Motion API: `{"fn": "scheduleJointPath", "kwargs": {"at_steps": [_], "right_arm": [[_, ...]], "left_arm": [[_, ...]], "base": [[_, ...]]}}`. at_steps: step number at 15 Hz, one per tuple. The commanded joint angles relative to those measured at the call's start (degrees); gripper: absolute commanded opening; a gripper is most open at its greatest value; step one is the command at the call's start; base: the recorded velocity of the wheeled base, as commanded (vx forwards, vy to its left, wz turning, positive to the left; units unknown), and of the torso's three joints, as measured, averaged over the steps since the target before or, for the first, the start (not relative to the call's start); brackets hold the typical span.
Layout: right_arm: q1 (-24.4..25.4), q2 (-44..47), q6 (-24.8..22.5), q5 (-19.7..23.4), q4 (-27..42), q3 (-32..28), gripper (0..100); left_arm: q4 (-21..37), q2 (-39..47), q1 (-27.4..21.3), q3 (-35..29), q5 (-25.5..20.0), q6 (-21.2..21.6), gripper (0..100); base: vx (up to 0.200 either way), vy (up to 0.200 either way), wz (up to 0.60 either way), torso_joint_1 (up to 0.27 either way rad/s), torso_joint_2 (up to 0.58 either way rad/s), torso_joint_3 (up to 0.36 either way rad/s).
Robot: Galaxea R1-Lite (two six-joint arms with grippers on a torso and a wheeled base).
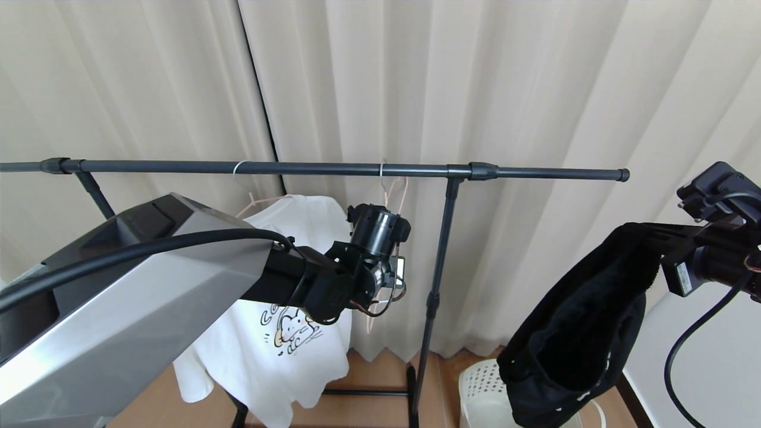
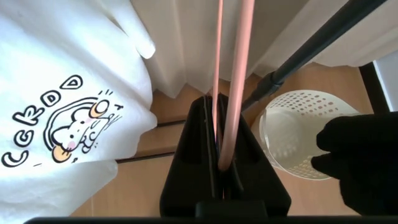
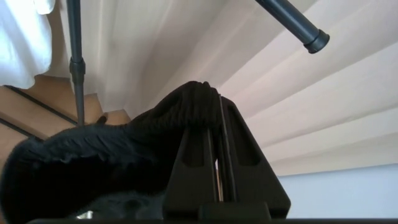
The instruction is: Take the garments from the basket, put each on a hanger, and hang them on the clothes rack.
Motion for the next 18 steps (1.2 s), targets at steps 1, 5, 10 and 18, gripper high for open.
{"fn": "scheduleJointPath", "kwargs": {"at_steps": [1,5,10,18], "right_arm": [[0.0,0.1,0.0,0.0,0.0,0.0,0],[0.6,0.0,0.0,0.0,0.0,0.0,0],[4.7,-0.3,0.3,-0.3,0.0,0.0,0],[22.8,-1.4,9.9,-16.7,0.3,-0.1,0]], "left_arm": [[-0.1,-2.0,-0.1,0.9,0.4,0.2,0],[-0.1,-9.6,-0.7,8.3,0.4,1.6,0],[-7.8,-21.5,-1.9,25.9,0.4,9.5,0],[-29.9,-36.7,-1.9,58.4,-4.5,25.2,0]], "base": [[0.000,0.000,0.00,0.000,0.00,0.000],[0.000,0.000,0.00,0.000,0.00,0.000],[0.000,0.000,0.00,0.000,0.00,0.000],[0.000,0.000,0.00,0.000,0.00,0.000]]}}
